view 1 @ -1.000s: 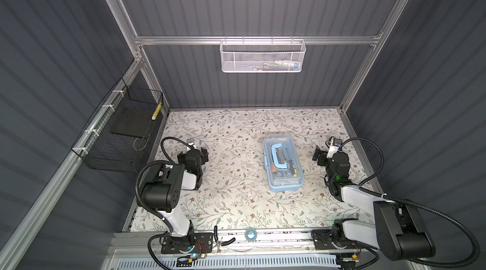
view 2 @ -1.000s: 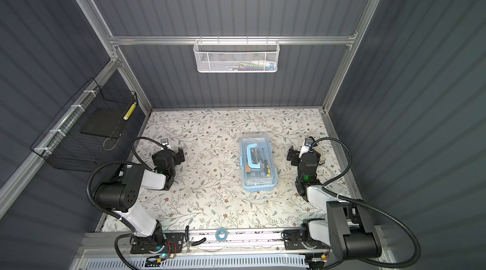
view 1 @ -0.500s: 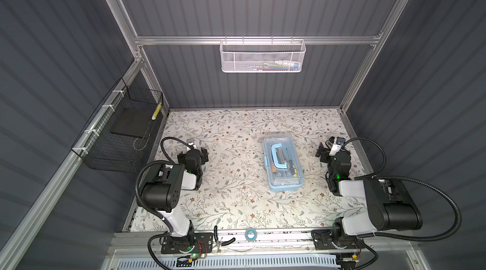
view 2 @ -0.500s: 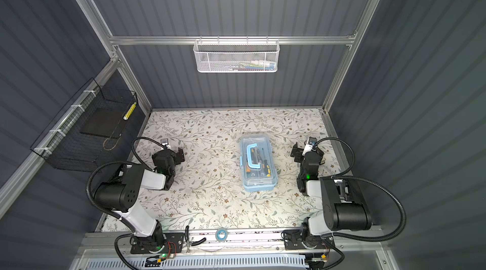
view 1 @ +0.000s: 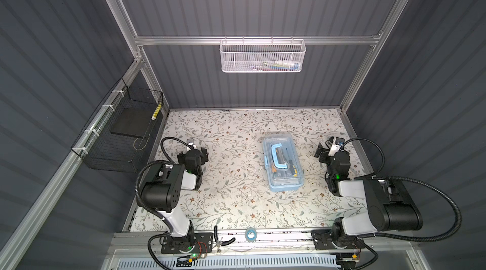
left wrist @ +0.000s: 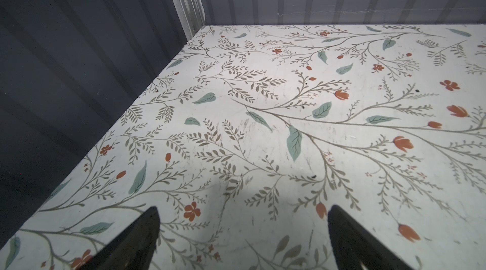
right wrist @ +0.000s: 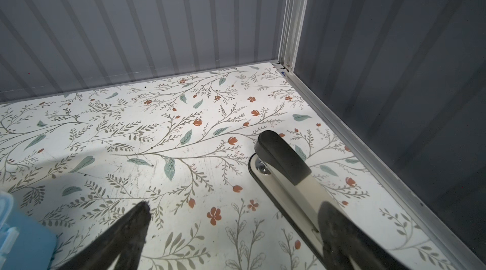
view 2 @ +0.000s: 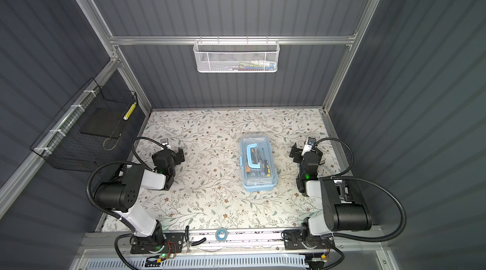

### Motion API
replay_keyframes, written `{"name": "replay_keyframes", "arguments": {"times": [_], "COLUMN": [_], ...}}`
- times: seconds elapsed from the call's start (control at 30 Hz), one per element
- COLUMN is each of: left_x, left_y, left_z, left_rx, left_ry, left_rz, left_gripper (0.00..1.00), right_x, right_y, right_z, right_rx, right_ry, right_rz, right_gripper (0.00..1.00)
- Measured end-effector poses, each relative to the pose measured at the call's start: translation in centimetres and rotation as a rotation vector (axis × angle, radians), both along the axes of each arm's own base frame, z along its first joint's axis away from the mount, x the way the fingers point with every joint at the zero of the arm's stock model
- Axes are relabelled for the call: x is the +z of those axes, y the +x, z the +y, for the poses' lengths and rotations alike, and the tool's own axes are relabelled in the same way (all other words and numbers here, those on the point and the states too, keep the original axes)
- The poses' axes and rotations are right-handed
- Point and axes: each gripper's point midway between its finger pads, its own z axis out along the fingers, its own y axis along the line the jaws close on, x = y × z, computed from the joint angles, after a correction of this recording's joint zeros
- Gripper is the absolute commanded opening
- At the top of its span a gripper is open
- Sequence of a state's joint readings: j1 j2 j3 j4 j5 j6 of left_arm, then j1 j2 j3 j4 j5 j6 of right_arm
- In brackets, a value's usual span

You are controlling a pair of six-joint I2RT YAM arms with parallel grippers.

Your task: Pack the tool kit

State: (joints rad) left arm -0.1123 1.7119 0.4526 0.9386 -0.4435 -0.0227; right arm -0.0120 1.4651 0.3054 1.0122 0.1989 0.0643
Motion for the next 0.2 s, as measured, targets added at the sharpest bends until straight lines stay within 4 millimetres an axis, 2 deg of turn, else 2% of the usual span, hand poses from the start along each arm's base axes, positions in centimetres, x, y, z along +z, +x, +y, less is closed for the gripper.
{"name": "replay_keyframes", "arguments": {"times": [0.2], "left_x": [0.00], "left_y": [0.00], "left_z": [0.00], "left_rx": [0.000], "left_ry": [0.000], "left_rz": [0.000], "left_gripper": [1.00], "right_x": [-0.52], "right_y": [0.04], "right_z": [-0.29], "right_rx": [0.007], "right_ry": [0.014], "right_rz": [0.026], "right_gripper": [0.99]}}
